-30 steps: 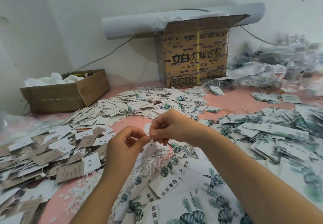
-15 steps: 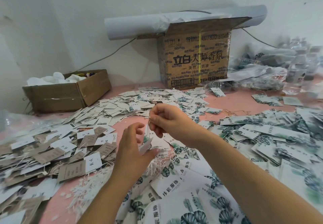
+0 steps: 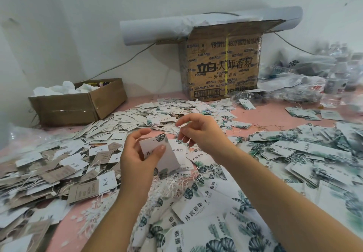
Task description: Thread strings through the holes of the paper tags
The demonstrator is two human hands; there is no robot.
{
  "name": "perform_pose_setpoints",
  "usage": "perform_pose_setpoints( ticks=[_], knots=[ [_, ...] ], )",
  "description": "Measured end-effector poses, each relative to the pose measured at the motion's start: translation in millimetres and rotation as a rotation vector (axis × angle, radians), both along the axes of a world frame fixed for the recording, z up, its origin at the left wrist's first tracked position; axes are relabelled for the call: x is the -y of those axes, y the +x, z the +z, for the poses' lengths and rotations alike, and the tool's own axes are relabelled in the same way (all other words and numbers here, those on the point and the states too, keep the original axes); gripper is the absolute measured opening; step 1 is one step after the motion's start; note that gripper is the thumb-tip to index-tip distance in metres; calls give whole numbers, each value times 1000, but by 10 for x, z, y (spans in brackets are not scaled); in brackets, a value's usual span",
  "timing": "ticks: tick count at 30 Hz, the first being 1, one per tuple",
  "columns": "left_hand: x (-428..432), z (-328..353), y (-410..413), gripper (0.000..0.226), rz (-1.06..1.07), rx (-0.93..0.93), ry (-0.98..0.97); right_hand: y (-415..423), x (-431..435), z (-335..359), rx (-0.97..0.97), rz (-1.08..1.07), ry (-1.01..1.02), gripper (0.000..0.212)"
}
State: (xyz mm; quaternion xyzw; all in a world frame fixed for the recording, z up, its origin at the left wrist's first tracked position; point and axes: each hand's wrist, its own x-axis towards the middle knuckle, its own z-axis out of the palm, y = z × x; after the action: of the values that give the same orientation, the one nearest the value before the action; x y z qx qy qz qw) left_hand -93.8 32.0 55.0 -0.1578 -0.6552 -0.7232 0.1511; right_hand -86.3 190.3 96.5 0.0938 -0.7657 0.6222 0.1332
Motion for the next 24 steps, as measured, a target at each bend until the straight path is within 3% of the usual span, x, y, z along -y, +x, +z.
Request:
perform_pose_setpoints(
  ticks=[4, 11, 15, 20, 22, 24],
  knots=[
    [-17, 18, -13, 36, -62, 78, 165, 32, 105, 5, 36, 125, 161, 25],
    [-41, 57, -4, 34, -45, 117, 272, 71, 165, -8, 70, 295, 219, 13],
    [-72, 70, 22, 33, -104, 167, 169, 41, 151, 6, 60, 164, 304, 19],
    [-59, 74, 34, 45, -202, 207, 92, 78, -112, 172, 189, 93, 349, 24],
    [-38, 76, 24, 47, -174, 210, 47, 115, -239, 227, 242, 97, 495, 25],
    [-21, 71, 18, 41, -133, 210, -98, 147, -336, 264, 322, 141, 782, 23]
  ],
)
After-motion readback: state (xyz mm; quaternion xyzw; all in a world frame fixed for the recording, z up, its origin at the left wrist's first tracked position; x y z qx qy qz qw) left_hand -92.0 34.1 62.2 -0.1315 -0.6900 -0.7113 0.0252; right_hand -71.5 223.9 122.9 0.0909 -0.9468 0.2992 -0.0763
